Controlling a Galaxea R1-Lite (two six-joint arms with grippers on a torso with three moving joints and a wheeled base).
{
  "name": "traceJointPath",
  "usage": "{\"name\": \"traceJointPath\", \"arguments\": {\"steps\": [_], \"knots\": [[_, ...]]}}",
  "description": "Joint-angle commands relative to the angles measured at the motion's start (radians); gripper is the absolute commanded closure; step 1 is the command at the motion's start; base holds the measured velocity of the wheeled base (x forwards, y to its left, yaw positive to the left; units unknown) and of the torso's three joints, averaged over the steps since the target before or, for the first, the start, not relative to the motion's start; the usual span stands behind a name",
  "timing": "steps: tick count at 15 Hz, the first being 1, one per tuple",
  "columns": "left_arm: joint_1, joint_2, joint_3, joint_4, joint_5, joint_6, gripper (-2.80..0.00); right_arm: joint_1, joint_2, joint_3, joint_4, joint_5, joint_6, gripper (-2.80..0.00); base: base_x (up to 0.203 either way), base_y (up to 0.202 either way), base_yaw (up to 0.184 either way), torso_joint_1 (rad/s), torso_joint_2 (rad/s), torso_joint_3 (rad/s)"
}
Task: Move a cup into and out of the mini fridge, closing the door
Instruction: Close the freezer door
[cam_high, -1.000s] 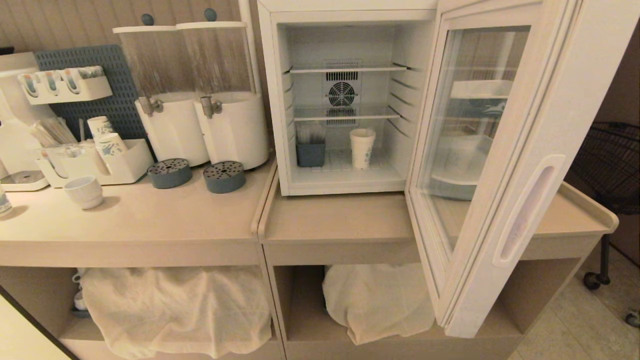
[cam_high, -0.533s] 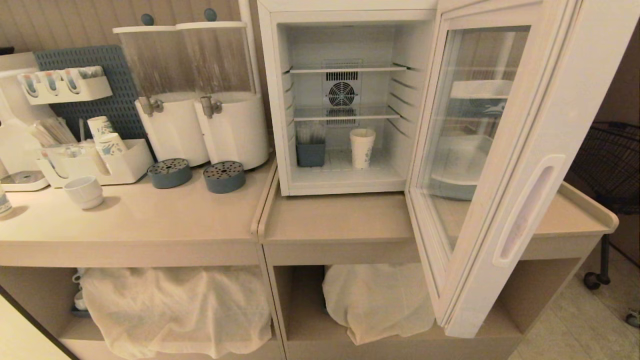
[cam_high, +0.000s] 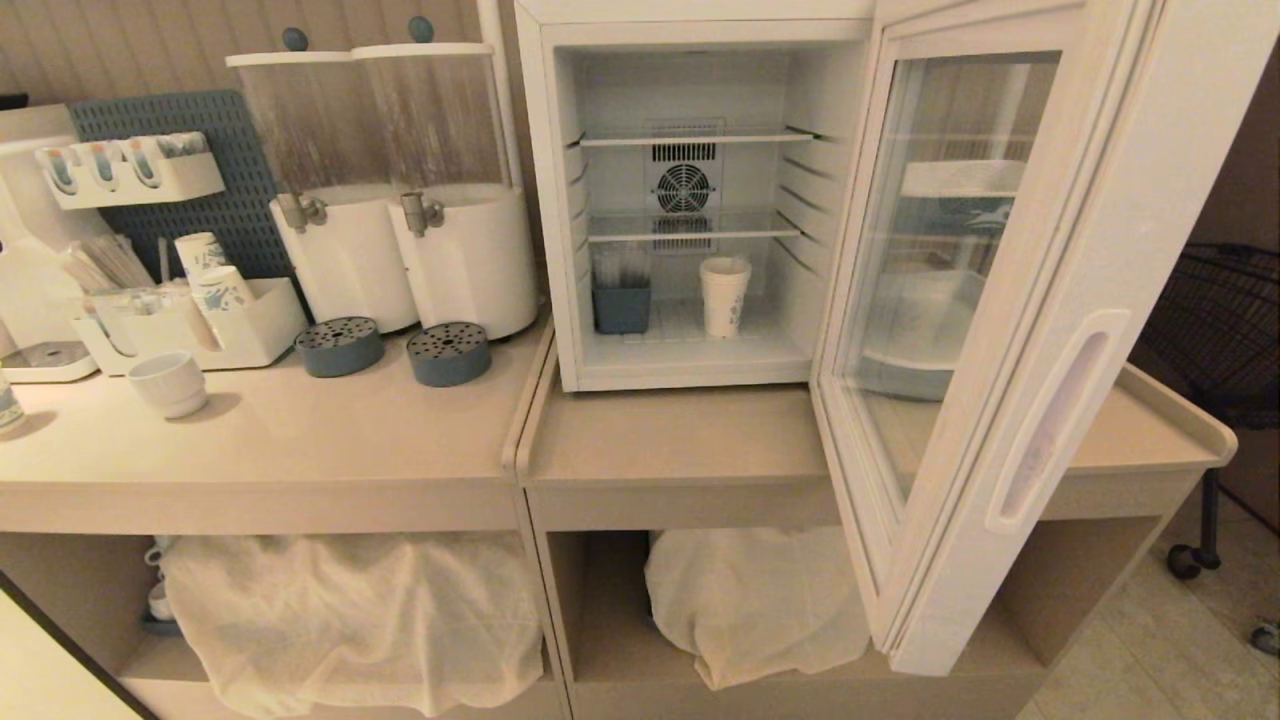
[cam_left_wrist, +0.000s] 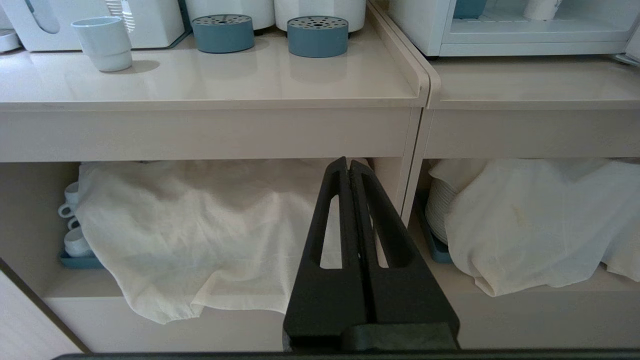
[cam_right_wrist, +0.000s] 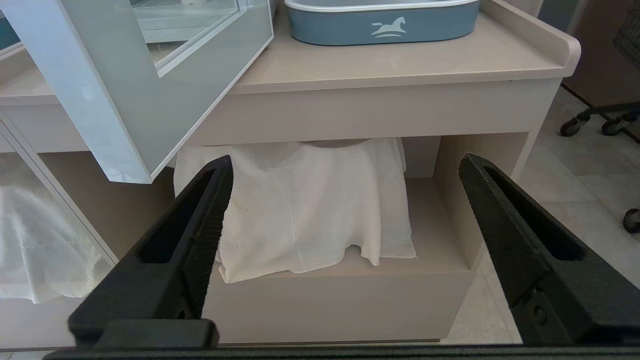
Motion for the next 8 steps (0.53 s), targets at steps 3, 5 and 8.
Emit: {"name": "traceJointPath", "arguments": {"steps": [3,5,8], "knots": [[0.000,0.001,0.017,0.000,0.000,-0.001,0.00,0.000,0.000,0.000,0.001,0.000,0.000,-2.80,0.000,0.000,0.000,0.000,0.00,0.000],[0.000,0.001,0.017,0.000,0.000,-0.001,0.00,0.000,0.000,0.000,0.002,0.000,-0.002,0.00,0.000,0.000,0.000,0.000,0.00,0.000],[0.000,0.001,0.017,-0.001,0.000,-0.001,0.00,0.000,-0.001,0.000,0.002,0.000,0.000,0.00,0.000,0.000,0.000,0.000,0.00,0.000]]}}
